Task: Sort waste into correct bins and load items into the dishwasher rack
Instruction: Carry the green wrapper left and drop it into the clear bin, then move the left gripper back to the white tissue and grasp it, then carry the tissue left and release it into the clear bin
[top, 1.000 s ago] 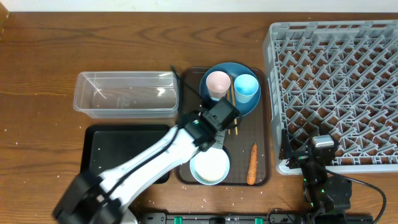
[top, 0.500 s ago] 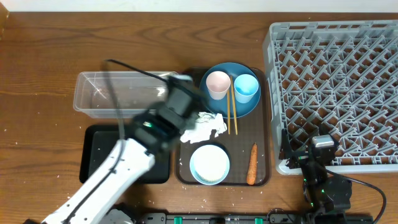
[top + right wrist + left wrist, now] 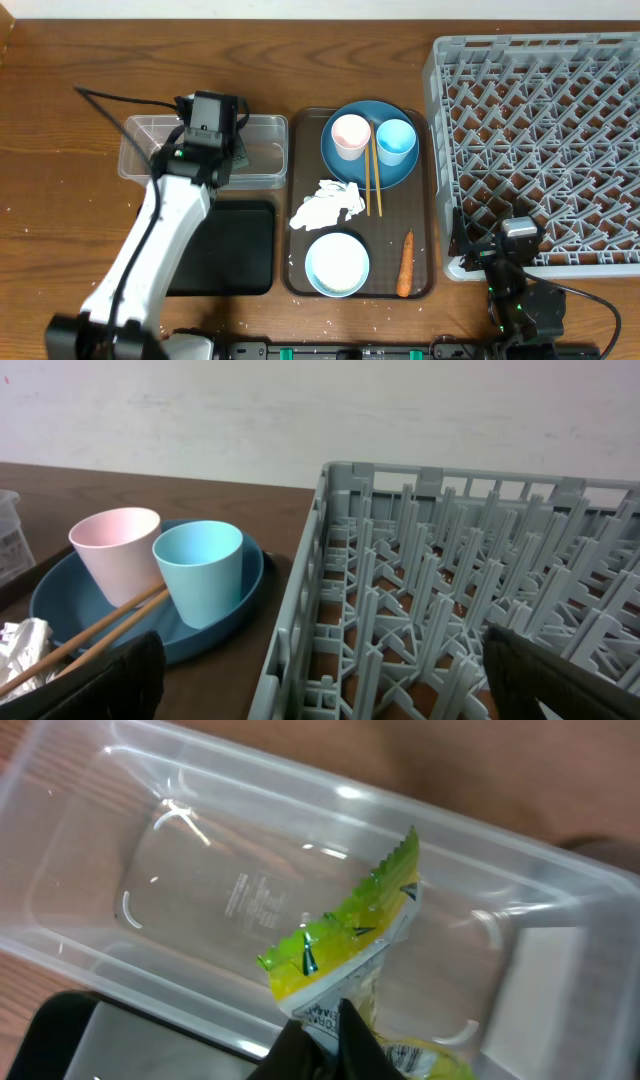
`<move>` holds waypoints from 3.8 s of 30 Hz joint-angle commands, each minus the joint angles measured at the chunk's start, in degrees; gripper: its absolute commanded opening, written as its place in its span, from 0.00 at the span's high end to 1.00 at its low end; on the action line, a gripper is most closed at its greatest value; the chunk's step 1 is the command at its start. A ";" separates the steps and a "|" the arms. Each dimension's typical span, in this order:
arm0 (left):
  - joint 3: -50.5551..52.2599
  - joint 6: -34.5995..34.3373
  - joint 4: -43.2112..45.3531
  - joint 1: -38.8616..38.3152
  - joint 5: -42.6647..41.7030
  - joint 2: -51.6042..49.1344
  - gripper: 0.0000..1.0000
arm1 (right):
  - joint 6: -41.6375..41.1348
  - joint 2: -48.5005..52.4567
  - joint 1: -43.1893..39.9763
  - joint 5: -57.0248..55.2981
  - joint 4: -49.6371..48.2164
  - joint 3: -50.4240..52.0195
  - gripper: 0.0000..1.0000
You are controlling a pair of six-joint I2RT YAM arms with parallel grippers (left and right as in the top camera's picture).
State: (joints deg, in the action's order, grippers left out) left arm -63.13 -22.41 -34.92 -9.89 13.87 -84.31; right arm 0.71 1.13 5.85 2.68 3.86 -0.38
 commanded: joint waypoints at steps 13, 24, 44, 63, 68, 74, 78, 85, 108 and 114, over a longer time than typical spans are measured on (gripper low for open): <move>-1.29 0.31 1.25 -0.33 -7.48 3.41 0.42 | 0.66 0.04 0.17 -0.33 0.26 0.07 0.01; -1.05 -0.35 -7.58 -19.74 -14.71 9.18 0.44 | 0.66 0.04 0.17 -0.33 0.26 0.07 0.01; -0.85 2.71 -3.96 -33.92 -8.26 -14.34 0.42 | 0.66 0.04 0.17 -0.33 0.26 0.07 0.01; -1.25 7.61 -2.29 -33.90 -8.22 -13.77 0.94 | 0.66 0.04 0.17 -0.33 0.24 0.07 0.01; -1.25 7.61 -2.32 -33.90 -6.14 -5.75 0.94 | 0.66 0.04 0.17 -0.31 0.26 0.07 0.01; -1.25 7.56 -2.21 -33.77 3.76 3.04 0.94 | 0.66 0.04 0.17 -0.33 0.26 0.07 0.01; -1.25 7.56 -0.44 -31.56 10.34 7.48 0.93 | 0.66 0.04 0.17 -0.33 0.24 0.07 0.01; -1.22 7.32 3.34 -21.07 11.26 7.56 0.91 | 0.66 0.04 0.17 -0.33 0.24 0.07 0.01; -2.05 7.34 4.50 -9.60 -2.36 1.86 0.39 | 0.66 0.04 0.17 -0.33 0.26 0.07 0.01; -2.03 6.45 2.03 -15.87 -15.52 8.61 0.40 | 0.66 0.04 0.17 -0.33 0.24 0.07 0.01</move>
State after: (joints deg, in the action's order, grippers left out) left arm -63.53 -15.20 -31.90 -22.72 6.35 -77.93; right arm 0.71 1.13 5.85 2.66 3.86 -0.38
